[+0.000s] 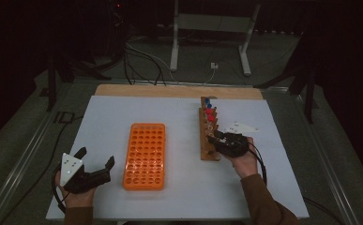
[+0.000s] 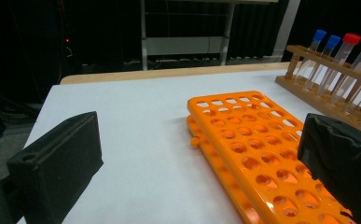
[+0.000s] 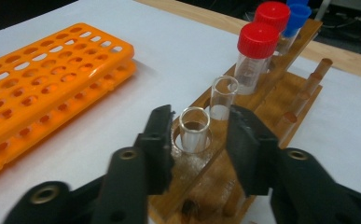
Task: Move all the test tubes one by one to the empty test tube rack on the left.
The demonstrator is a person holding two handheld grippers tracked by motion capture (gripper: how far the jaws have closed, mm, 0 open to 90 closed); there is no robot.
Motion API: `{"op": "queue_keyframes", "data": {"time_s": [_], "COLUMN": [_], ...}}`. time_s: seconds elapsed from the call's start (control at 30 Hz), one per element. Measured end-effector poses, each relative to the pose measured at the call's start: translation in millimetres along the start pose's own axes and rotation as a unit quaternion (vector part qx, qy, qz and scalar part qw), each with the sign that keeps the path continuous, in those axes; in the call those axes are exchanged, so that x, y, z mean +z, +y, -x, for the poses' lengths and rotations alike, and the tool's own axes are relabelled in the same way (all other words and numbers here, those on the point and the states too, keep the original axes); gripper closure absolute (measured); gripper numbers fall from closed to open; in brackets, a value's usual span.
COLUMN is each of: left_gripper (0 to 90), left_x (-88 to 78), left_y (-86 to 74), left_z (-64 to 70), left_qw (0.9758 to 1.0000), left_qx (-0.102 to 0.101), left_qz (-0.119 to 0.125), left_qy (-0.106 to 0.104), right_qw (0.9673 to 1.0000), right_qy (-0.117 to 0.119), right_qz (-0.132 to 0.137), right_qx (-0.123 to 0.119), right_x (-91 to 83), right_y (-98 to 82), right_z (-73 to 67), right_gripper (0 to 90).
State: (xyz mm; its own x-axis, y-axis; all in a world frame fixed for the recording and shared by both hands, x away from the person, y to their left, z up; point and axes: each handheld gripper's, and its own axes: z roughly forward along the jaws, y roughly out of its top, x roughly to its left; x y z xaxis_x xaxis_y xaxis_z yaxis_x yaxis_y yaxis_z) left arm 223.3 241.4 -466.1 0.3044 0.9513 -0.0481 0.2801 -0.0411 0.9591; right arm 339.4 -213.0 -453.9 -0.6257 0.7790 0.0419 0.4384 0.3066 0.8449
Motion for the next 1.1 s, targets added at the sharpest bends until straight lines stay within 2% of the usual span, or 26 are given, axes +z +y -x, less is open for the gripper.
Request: {"op": "queue_keyframes", "data": {"time_s": [0.13, 0.47, 0.67, 0.83, 1.1], "left_gripper": [0.5, 0.5, 0.5, 0.5, 0.5], "left_x": [0.6, 0.5, 0.8, 0.9, 0.9], "left_y": [-0.2, -0.2, -0.3, -0.3, -0.7], "left_z": [0.1, 0.7, 0.7, 1.2, 0.5], "left_qw": [1.0, 1.0, 1.0, 1.0, 1.0], "left_qx": [0.0, 0.001, 0.001, 0.001, 0.002], "left_qz": [0.0, 0.0, -0.001, -0.002, -0.004], "left_qy": [-0.001, -0.002, -0.003, -0.003, -0.003], "right_qw": [1.0, 1.0, 0.9999, 0.9998, 0.9998], "right_qy": [0.0, -0.002, -0.001, -0.017, -0.015], "right_qz": [0.001, 0.002, 0.007, 0.009, 0.008], "right_qx": [-0.003, 0.006, 0.013, 0.007, 0.013], "right_x": [5.9, 15.3, 16.7, 16.2, 14.0], "right_y": [0.5, 0.9, 0.3, 0.4, 1.6], "right_z": [-0.7, -5.1, -6.0, -8.2, -8.8], "right_gripper": [75.4, 74.6, 74.0, 76.4, 76.6]}}
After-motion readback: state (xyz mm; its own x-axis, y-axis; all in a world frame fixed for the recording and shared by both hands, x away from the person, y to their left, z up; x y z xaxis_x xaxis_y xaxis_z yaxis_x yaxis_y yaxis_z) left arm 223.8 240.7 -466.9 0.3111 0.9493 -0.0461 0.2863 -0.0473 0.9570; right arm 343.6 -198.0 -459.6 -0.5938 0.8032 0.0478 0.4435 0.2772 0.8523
